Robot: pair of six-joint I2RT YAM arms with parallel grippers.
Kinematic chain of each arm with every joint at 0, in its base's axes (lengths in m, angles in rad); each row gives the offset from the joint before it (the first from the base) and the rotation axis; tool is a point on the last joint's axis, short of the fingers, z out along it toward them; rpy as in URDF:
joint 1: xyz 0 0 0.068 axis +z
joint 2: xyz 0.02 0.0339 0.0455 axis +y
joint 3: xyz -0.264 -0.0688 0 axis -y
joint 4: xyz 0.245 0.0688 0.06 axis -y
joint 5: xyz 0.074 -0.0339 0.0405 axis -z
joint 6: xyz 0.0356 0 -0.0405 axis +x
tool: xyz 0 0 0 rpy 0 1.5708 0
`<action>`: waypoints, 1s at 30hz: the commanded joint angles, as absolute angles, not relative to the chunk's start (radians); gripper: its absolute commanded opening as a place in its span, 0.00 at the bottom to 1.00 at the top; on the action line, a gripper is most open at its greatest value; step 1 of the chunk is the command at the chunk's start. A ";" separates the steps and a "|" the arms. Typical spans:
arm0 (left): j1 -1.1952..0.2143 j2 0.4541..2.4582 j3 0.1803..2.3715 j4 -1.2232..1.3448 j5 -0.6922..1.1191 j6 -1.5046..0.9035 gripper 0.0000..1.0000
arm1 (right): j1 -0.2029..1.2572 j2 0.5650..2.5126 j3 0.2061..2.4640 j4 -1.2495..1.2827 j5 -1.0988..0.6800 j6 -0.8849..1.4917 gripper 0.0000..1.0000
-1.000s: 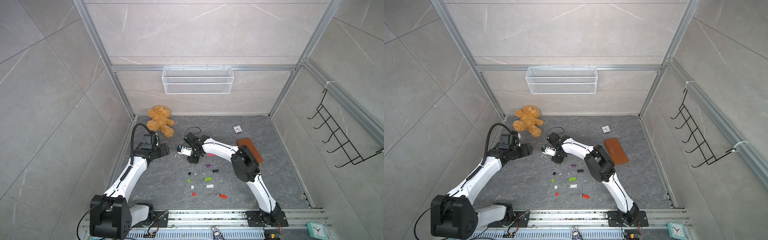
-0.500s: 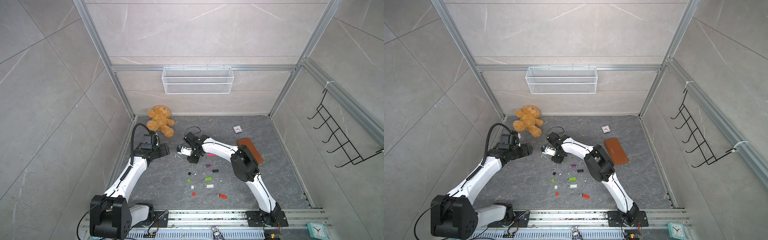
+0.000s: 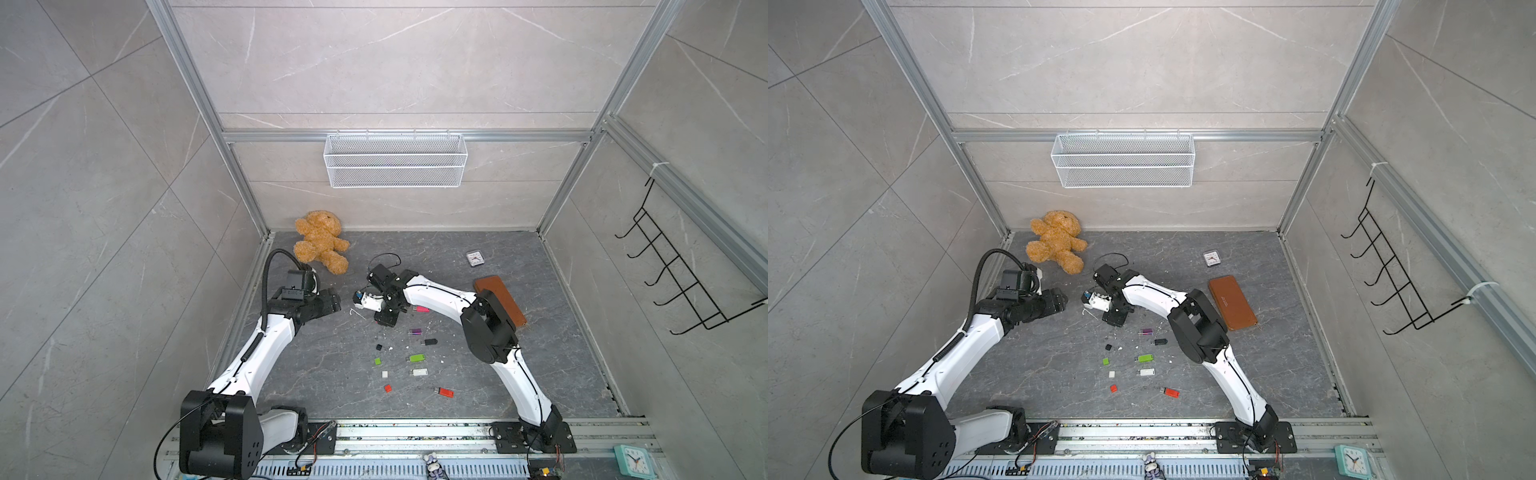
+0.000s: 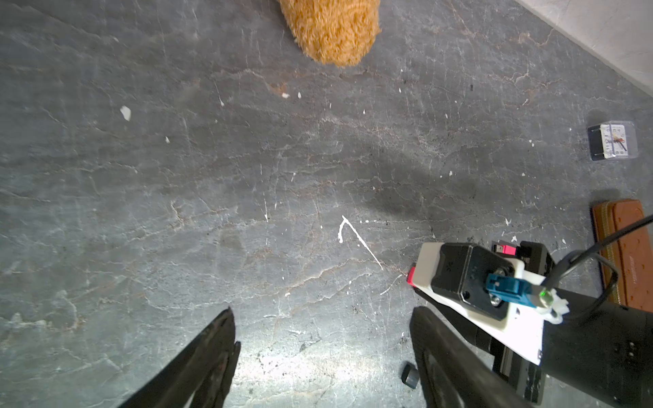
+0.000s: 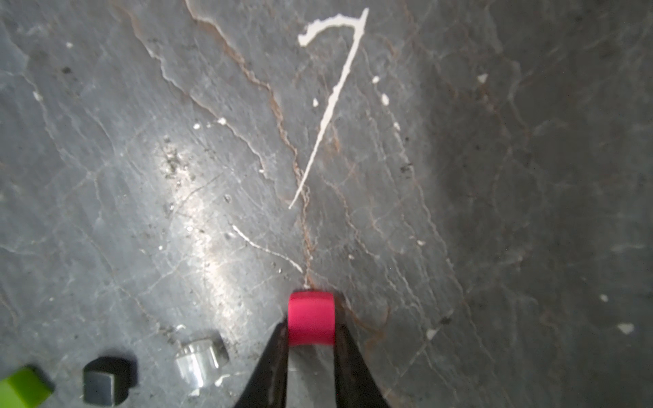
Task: Close the usb drive cover
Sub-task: Pick up the cover from the center of the board.
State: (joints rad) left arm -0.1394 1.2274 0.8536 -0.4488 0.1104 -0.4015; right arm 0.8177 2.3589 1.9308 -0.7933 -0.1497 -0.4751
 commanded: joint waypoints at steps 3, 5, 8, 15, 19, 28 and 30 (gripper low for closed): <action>-0.133 1.202 0.813 -0.430 0.216 -0.453 0.80 | 0.831 2.430 1.917 -0.845 -0.167 -0.466 0.30; -0.132 1.201 0.793 -0.408 0.264 -0.464 0.79 | 0.830 2.430 1.919 -0.844 -0.166 -0.464 0.31; -0.131 1.204 0.763 -0.371 0.334 -0.482 0.78 | 0.830 2.434 1.919 -0.843 -0.169 -0.459 0.31; -0.130 1.231 0.744 -0.337 0.405 -0.498 0.73 | 0.831 2.436 1.919 -0.827 -0.169 -0.454 0.33; -0.130 1.236 0.747 -0.333 0.412 -0.497 0.72 | 0.830 2.442 1.923 -0.831 -0.167 -0.453 0.33; -0.130 1.243 0.740 -0.331 0.408 -0.501 0.72 | 0.831 2.432 1.909 -0.822 -0.195 -0.453 0.24; -0.129 1.243 0.734 -0.324 0.415 -0.508 0.71 | 0.830 2.418 1.895 -0.806 -0.211 -0.454 0.23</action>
State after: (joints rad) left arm -0.1349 1.2392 0.7399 -0.3508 0.3786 -0.4896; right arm 0.8200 2.3623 1.9347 -0.7826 -0.1692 -0.4641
